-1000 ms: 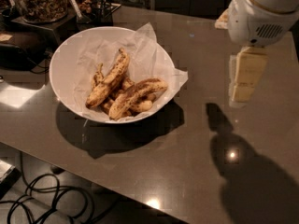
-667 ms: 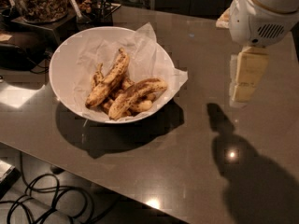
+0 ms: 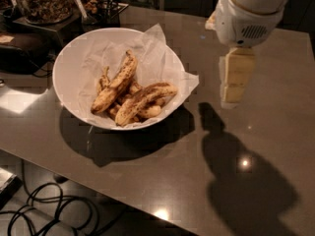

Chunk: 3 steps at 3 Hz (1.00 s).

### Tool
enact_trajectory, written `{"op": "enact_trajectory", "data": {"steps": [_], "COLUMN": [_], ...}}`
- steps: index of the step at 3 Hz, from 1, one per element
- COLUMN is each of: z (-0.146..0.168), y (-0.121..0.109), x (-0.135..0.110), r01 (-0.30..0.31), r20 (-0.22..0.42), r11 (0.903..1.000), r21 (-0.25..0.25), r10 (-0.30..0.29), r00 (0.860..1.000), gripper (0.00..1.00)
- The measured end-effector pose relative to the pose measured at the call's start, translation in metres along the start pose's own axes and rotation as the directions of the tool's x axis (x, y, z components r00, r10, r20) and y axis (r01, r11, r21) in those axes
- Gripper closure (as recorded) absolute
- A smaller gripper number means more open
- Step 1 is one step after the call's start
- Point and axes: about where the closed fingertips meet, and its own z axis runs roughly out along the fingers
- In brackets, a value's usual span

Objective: Pick banana from white bowl

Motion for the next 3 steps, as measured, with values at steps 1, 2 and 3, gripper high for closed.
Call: {"op": "enact_trajectory", "data": {"steps": [1,2,3], "z": [0.012,0.012,0.011], "y": [-0.006,-0.007,-0.009], "x": [-0.022,-0.023,-0.038], "r01": [0.081,0.082,0.095], "r20": [-0.011,-0.01,0.011], "r11": [0.9967,0.9966,0.9955], "r21": [0.004,0.006,0.007], "r10": [-0.081,-0.082,-0.095], "r00": [0.997,0.997,0.995], "gripper": [0.0,0.0,0.0]}}
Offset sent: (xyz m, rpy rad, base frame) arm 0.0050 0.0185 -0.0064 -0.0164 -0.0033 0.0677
